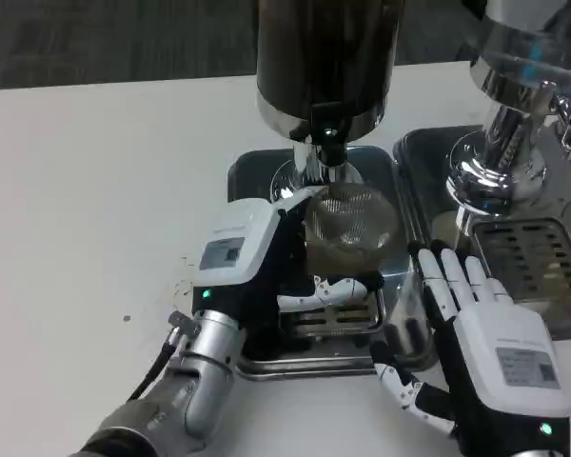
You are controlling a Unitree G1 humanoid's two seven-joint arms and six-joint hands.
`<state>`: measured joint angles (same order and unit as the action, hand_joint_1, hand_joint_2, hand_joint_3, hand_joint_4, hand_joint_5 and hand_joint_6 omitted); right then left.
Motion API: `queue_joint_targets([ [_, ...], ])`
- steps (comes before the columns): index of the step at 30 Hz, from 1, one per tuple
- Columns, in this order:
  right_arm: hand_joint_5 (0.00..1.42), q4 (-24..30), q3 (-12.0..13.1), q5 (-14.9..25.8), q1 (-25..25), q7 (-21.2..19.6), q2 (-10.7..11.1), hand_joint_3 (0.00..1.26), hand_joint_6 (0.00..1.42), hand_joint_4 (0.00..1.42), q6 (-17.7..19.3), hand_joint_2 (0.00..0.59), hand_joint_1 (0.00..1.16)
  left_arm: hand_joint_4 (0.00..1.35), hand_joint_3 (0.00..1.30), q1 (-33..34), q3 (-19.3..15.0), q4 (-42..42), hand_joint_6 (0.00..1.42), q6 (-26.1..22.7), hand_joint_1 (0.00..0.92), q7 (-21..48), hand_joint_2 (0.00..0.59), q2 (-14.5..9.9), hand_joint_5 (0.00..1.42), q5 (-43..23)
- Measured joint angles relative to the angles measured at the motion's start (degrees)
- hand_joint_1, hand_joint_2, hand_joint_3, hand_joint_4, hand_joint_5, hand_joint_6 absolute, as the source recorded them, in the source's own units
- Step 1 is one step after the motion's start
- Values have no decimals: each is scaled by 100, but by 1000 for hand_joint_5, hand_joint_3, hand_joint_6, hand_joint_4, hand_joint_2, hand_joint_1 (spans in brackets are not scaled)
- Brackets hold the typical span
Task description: Grasp the cup under the faucet to collect the drink, then remove the cup.
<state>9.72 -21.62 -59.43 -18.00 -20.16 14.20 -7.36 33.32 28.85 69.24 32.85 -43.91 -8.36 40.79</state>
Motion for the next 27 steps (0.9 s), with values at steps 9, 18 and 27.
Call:
queue_joint_targets([
  [9,0,0,27,15,-4,0,2,35,82,0,2,365,447,241,170,-25,20,-6,505,-6,192,-80,51,-6,582,5],
  [18,0,-1,37,32,4,0,8,35,82,0,12,365,443,202,156,-135,-53,-71,414,127,60,-114,27,-89,521,-9],
  [27,0,-14,50,110,99,1,20,35,82,0,42,365,443,154,134,-328,-319,-352,326,510,0,-257,0,-384,441,-245],
])
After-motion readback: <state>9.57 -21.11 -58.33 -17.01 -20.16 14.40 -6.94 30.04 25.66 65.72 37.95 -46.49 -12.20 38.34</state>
